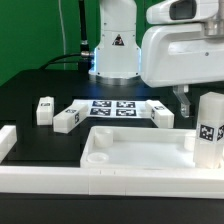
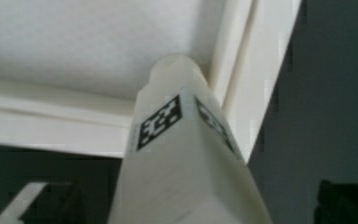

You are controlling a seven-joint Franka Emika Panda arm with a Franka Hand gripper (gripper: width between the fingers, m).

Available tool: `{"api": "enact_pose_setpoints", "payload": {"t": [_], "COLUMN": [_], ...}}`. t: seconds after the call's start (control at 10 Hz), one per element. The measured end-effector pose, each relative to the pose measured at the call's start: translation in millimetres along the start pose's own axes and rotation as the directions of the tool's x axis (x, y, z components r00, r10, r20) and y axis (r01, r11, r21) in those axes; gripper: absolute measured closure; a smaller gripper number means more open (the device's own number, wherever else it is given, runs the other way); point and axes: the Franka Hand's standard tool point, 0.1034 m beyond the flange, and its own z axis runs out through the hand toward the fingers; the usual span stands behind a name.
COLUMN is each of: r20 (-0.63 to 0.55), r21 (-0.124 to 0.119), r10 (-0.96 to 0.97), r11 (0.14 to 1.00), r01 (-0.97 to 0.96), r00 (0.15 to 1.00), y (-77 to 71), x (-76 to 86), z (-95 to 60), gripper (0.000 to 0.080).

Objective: Assemble desk

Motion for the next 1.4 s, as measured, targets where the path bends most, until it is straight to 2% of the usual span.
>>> {"api": "enact_pose_setpoints", "payload": {"t": [0.4,0.5,0.6,0.7,0.8,1.2,1.4], "r20": [0.001,-0.001,-0.001,-0.001,-0.001,-0.001,-0.004], "r21": [-0.001,-0.011,-0.010,-0.010,-0.010,-0.010,-0.001], "r10": [-0.241,-0.349,-0.335,-0.334,-0.334,-0.282,-0.084], "r11": [0.971,0.937,0.942,0.942,0.942,0.959,0.996], "r01": [0.241,0.349,0.334,0.334,0.334,0.282,0.084], "r00": [0.971,0.937,0.942,0.943,0.942,0.959,0.996], "y": [3.0,3.3,3.4,3.5,3.5,3.7,4.9], "x": [-0.8,-0.2,-0.2,-0.2,-0.4,-0.4,-0.8], "z": [0.5,0.6,0.6,0.6,0.7,0.7,0.7], "gripper": [0.0151,0.0279,0.0417,0.0417,0.0511,0.0511,0.0511]}}
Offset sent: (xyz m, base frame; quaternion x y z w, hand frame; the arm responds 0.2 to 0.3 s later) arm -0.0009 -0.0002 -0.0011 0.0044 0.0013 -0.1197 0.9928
